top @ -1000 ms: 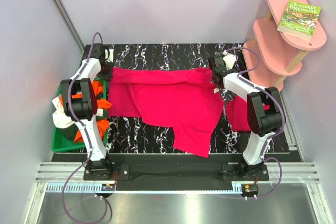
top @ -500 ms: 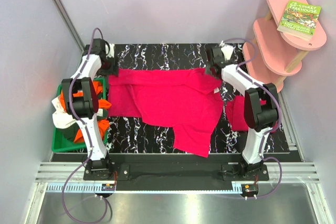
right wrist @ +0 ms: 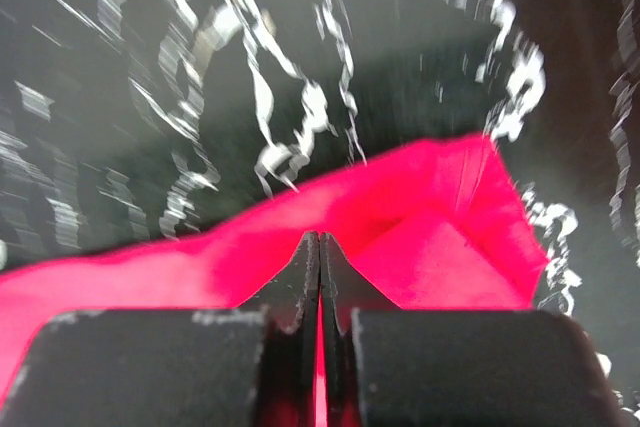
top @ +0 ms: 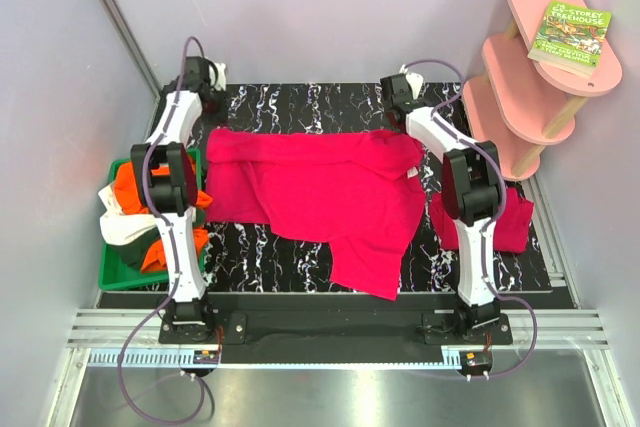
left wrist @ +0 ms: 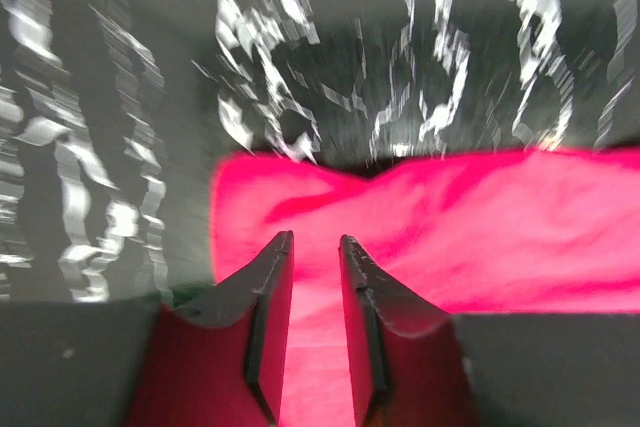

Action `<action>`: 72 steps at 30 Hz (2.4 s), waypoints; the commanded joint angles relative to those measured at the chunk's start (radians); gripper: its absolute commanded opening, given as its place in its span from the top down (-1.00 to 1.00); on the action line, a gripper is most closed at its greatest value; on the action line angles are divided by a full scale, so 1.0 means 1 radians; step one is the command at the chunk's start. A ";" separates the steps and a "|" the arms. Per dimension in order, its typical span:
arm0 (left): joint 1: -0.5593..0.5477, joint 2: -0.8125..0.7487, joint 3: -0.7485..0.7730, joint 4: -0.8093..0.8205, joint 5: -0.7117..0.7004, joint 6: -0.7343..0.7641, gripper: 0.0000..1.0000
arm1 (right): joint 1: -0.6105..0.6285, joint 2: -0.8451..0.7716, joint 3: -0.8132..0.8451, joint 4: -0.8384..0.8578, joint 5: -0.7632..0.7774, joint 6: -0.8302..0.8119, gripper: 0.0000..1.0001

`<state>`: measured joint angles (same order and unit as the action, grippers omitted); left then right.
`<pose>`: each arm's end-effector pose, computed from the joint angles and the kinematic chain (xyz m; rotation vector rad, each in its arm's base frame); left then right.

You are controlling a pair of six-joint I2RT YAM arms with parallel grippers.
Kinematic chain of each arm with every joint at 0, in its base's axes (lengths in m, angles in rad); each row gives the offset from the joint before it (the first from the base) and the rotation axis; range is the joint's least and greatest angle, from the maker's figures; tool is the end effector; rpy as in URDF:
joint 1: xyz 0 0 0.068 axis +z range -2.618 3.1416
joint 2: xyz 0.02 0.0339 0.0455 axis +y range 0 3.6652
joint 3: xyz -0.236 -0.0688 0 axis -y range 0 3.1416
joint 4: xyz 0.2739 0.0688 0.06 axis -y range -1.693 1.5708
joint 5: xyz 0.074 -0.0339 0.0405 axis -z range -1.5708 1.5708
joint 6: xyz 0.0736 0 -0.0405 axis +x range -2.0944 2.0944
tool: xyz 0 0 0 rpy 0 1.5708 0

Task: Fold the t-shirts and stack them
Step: Fold the flattened tshirt in 1/3 of the way

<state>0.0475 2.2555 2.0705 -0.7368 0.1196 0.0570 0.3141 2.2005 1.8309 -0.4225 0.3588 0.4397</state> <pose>0.5382 0.0168 0.1877 0.0619 2.4855 -0.1050 0.5182 0.1412 0.1595 0.3144 2.2791 -0.0404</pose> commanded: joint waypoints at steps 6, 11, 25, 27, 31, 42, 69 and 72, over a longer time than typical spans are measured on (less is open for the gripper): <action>-0.012 0.049 -0.047 -0.081 -0.009 0.052 0.36 | -0.001 0.060 0.018 -0.062 -0.041 0.034 1.00; -0.024 0.067 -0.050 -0.134 -0.009 0.069 0.31 | -0.032 0.117 0.085 -0.160 -0.070 0.076 1.00; -0.043 0.085 -0.061 -0.196 -0.031 0.109 0.28 | -0.170 0.306 0.350 -0.478 -0.109 0.060 1.00; -0.069 0.087 -0.062 -0.202 -0.031 0.110 0.28 | -0.187 0.330 0.413 -0.513 -0.118 0.060 1.00; -0.084 0.093 -0.061 -0.204 -0.034 0.109 0.28 | -0.201 0.425 0.581 -0.570 -0.129 0.054 1.00; -0.097 0.160 0.017 -0.205 -0.051 0.050 0.26 | -0.224 0.582 0.904 -0.599 -0.201 0.099 0.91; -0.090 -0.456 -0.495 0.043 0.081 0.021 -0.05 | -0.041 -0.065 0.309 -0.397 -0.147 0.010 0.00; -0.090 -0.540 -0.642 0.033 0.052 0.061 -0.01 | 0.029 -0.248 -0.068 -0.303 -0.077 0.024 0.03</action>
<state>-0.0402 1.7927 1.5711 -0.6956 0.1699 0.0639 0.2558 2.1422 2.1506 -0.7883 0.1951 0.4904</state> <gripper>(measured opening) 0.514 0.492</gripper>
